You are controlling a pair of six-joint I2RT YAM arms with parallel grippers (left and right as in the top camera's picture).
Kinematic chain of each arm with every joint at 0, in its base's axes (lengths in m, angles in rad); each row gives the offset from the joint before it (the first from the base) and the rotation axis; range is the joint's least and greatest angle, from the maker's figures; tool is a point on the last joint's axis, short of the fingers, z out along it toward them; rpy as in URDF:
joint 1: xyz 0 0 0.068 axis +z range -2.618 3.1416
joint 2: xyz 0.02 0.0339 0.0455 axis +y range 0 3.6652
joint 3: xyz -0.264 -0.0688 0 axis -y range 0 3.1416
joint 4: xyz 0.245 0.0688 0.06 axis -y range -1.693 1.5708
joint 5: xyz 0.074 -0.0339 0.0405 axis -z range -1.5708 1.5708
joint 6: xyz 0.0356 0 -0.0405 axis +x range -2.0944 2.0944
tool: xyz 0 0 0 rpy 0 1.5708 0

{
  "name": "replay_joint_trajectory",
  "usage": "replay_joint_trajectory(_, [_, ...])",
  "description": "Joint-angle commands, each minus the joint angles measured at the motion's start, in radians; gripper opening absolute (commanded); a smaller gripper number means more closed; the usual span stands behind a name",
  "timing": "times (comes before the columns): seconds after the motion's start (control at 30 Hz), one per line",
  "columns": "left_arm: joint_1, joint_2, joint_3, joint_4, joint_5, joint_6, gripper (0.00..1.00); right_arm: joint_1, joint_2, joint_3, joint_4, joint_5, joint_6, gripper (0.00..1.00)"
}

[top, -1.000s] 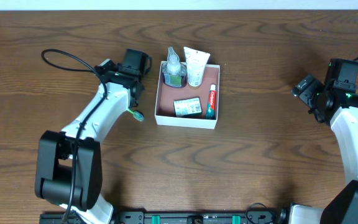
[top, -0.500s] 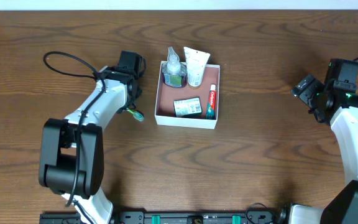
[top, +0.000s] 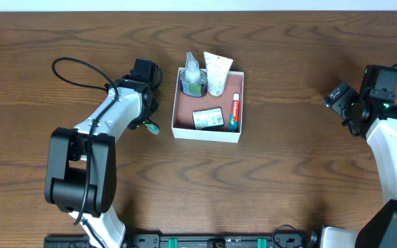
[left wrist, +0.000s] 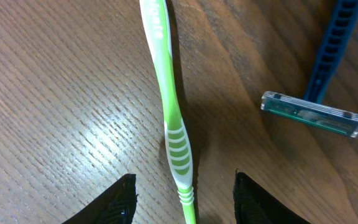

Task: Pack container
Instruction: 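Grasp the green toothbrush with the left gripper and lift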

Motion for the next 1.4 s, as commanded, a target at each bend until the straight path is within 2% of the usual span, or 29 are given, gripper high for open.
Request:
replay_joint_trajectory(0.0, [0.01, 0.047, -0.002, 0.004, 0.001, 0.016, 0.51, -0.007, 0.003, 0.002, -0.001, 0.007, 0.01, 0.99])
replay_joint_trajectory(0.37, [0.022, 0.111, -0.002, 0.034, 0.007, 0.016, 0.51, -0.007, 0.003, 0.002, -0.001, 0.006, 0.01, 0.99])
replay_joint_trajectory(0.53, [0.053, 0.14, -0.002, 0.035, 0.055, 0.017, 0.5, -0.008, 0.003, 0.002, -0.001, 0.006, 0.01, 0.99])
replay_joint_trajectory(0.6, [0.062, 0.142, -0.002, 0.034, 0.071, 0.017, 0.38, -0.007, 0.003, 0.002, -0.001, 0.006, 0.01, 0.99])
replay_joint_trajectory(0.83, [0.066, 0.142, -0.002, 0.034, 0.113, 0.06, 0.24, -0.008, 0.003, 0.002, -0.001, 0.006, 0.01, 0.99])
replay_joint_trajectory(0.93, [0.068, 0.142, -0.002, 0.034, 0.119, 0.121, 0.06, -0.007, 0.003, 0.002, -0.001, 0.006, 0.01, 0.99])
replay_joint_trajectory(1.03, [0.068, 0.142, -0.002, 0.031, 0.118, 0.193, 0.06, -0.007, 0.003, 0.002, -0.001, 0.007, 0.01, 0.99])
replay_joint_trajectory(1.23, [0.068, 0.11, -0.002, 0.002, 0.118, 0.21, 0.06, -0.007, 0.003, 0.002, -0.001, 0.007, 0.01, 0.99])
replay_joint_trajectory(1.37, [0.068, 0.024, -0.002, -0.028, 0.118, 0.272, 0.06, -0.007, 0.003, 0.002, -0.001, 0.007, 0.01, 0.99])
